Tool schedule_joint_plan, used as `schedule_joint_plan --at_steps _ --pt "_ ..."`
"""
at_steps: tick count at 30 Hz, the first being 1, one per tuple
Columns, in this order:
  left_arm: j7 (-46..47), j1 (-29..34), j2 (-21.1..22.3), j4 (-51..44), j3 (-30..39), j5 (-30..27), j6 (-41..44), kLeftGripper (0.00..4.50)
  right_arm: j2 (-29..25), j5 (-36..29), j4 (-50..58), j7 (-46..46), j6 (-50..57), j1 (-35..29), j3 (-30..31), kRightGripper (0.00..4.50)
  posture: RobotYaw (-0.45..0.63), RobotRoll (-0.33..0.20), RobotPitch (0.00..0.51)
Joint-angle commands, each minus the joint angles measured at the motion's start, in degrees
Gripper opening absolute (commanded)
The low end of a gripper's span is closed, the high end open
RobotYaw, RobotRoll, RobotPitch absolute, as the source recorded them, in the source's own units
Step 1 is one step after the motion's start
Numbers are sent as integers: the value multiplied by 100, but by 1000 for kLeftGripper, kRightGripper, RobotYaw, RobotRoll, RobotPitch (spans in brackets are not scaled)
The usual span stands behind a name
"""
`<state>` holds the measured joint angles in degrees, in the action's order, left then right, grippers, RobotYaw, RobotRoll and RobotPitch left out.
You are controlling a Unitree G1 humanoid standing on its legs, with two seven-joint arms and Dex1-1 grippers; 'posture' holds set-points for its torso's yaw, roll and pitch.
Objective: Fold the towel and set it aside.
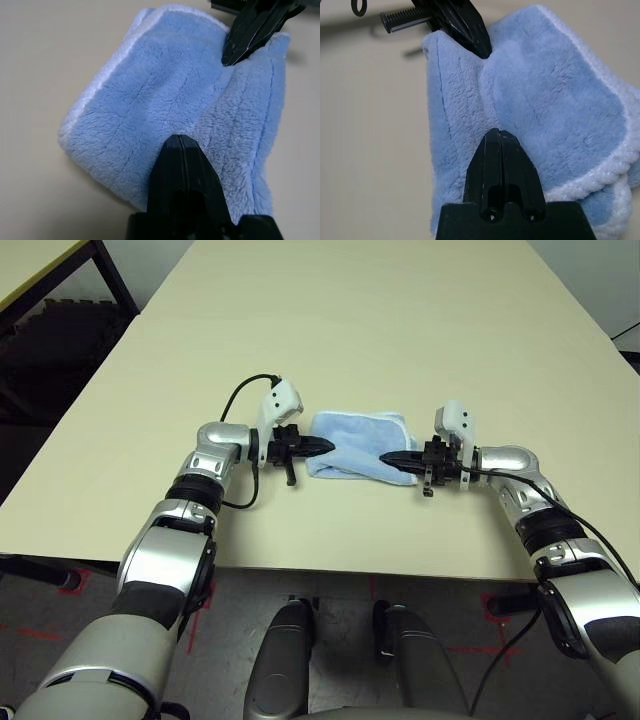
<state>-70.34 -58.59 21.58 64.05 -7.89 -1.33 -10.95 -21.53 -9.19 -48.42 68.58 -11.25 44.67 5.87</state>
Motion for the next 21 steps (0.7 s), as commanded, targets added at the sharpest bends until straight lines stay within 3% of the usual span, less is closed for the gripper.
schedule_joint_plan --at_steps 1,4,7,11,21 --pt "22 -97 153 194 -63 256 -151 38 -62 59 -208 -50 -91 101 -111 0 98 0 175" --pt "-200 -190 293 81 40 187 -229 38 -139 -231 -143 119 -35 277 -352 0 94 0 175" --pt "-563 -327 307 -231 394 -285 92 38 -125 -578 24 70 259 532 -707 0 93 0 172" --pt "-742 -396 219 -623 697 -664 554 38 -22 -520 18 -277 264 684 -826 0 102 0 170" --pt "1067 -428 -524 -4 733 -322 527 38 742 224 -826 -1788 -57 829 -584 0 102 0 176"
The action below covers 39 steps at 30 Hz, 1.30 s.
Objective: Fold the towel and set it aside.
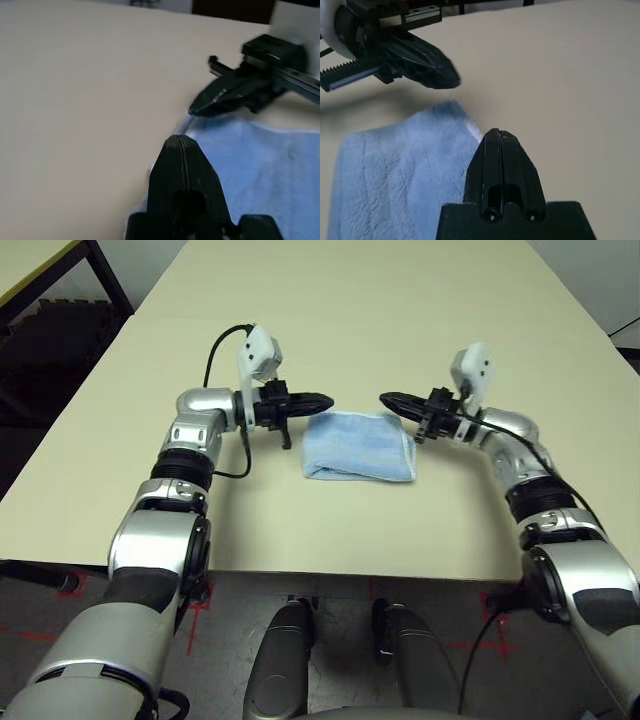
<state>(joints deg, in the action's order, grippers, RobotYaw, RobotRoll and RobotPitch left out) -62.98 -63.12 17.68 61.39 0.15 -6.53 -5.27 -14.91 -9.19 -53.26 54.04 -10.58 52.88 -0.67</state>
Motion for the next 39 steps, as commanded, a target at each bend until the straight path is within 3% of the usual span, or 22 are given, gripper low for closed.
schedule_joint_plan --at_steps 1,9,15,20,23,28,32,37,39 --pt "442 60 -173 347 -110 262 -65 38 122 299 -467 -469 -168 0 91 0 100 0 176" --pt "1259 365 -122 830 -265 741 -374 38 250 599 -1053 -967 -567 -293 108 0 85 0 183" --pt "1678 361 28 903 -133 821 -747 38 235 412 -1026 -934 -946 -148 -112 0 88 0 186" --pt "398 204 177 313 339 74 -1005 38 -48 -483 -249 252 -841 100 -612 0 83 0 181" --pt "-829 421 393 -540 415 -443 -669 38 -432 -857 534 1051 -301 -62 -646 0 79 0 179" --pt "-1994 1132 917 -2194 191 -945 202 38 -1096 -1147 1807 1768 514 -652 -554 0 75 0 177" --pt "-2346 1491 1243 -2819 96 -1069 451 38 -1494 -1180 2449 2037 885 -1142 -464 0 70 0 178" --pt "-2549 1567 1414 -2728 80 -1061 367 38 -1876 -893 2485 2372 529 -1479 -261 0 67 0 181" --pt "-2626 1577 1445 -2603 71 -1013 205 406 -1957 -771 2358 2450 247 -1515 -193 228 64 0 181"
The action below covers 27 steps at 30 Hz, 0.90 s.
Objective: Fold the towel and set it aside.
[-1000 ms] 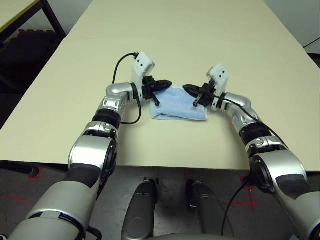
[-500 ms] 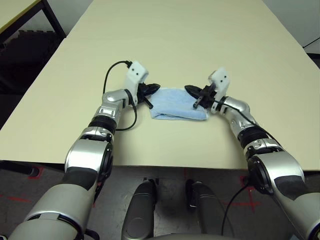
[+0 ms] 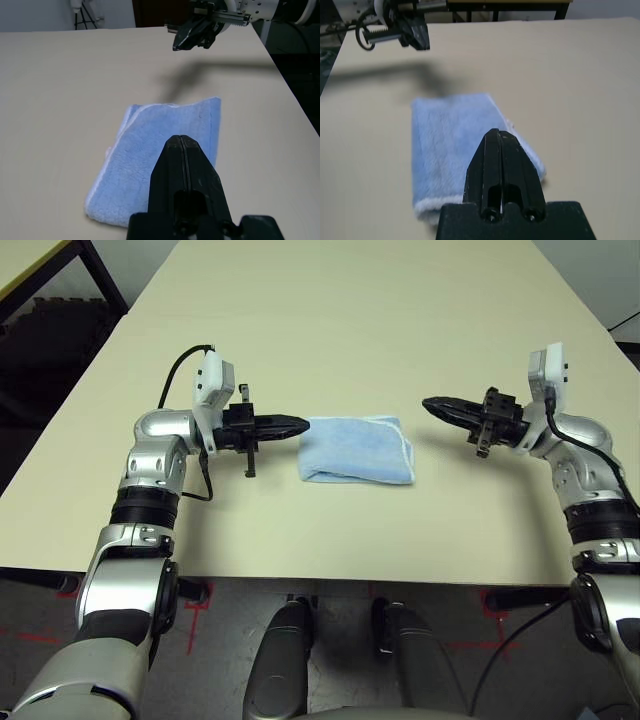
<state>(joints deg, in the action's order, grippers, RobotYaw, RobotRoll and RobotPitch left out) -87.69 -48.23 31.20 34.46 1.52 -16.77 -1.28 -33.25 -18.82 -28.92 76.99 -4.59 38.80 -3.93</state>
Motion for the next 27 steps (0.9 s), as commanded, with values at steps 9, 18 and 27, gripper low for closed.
schedule_joint_plan --at_steps 9,18,27 --pt "-239 39 160 418 -109 72 -475 3694 -153 -274 21 -123 1593 -94 9 3378 64 0 181" --pt "-330 158 294 184 -124 27 -399 4500 -555 -1005 533 -550 5973 245 212 4471 86 0 186" --pt "-331 320 305 -154 -95 -68 -438 4500 -247 -1332 232 -1534 7476 476 -178 4471 100 0 194"
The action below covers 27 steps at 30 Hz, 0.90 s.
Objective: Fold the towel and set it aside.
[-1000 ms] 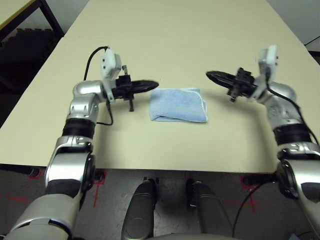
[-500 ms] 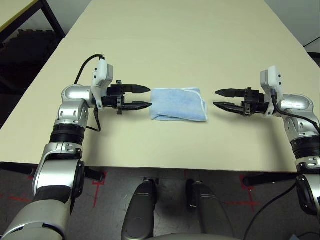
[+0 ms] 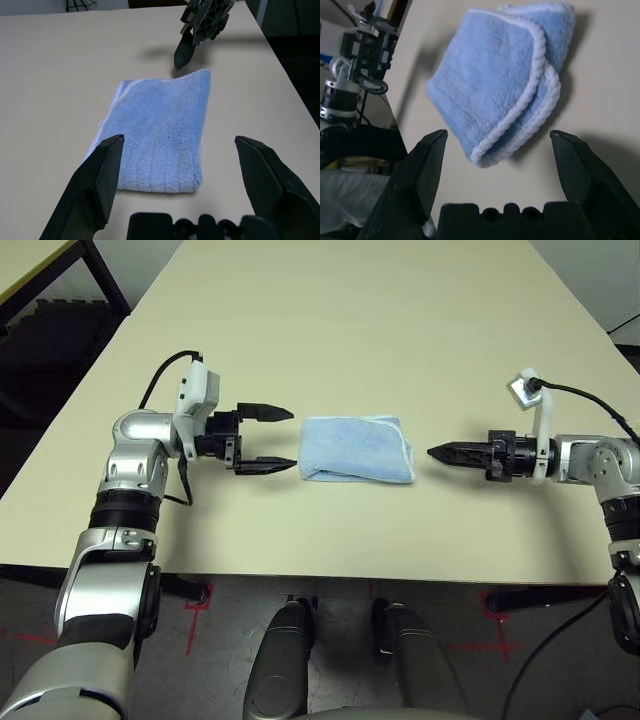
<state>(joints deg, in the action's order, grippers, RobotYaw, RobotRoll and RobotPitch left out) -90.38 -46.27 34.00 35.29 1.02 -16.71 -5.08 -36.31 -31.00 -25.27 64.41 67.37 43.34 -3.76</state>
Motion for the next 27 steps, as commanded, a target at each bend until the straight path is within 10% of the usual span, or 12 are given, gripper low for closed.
schedule_joint_plan --at_steps 1,21,27 --pt "-59 146 22 -281 -45 -82 -44 4500 108 -121 -171 -369 321 45 -228 4471 101 0 195" --pt "25 264 6 -783 -100 -197 358 4500 1376 -133 -812 -1266 32 577 -359 4471 127 0 201" --pt "27 314 15 -839 -106 -189 398 4500 1448 -156 -775 -1386 -48 511 -455 2340 124 0 201"
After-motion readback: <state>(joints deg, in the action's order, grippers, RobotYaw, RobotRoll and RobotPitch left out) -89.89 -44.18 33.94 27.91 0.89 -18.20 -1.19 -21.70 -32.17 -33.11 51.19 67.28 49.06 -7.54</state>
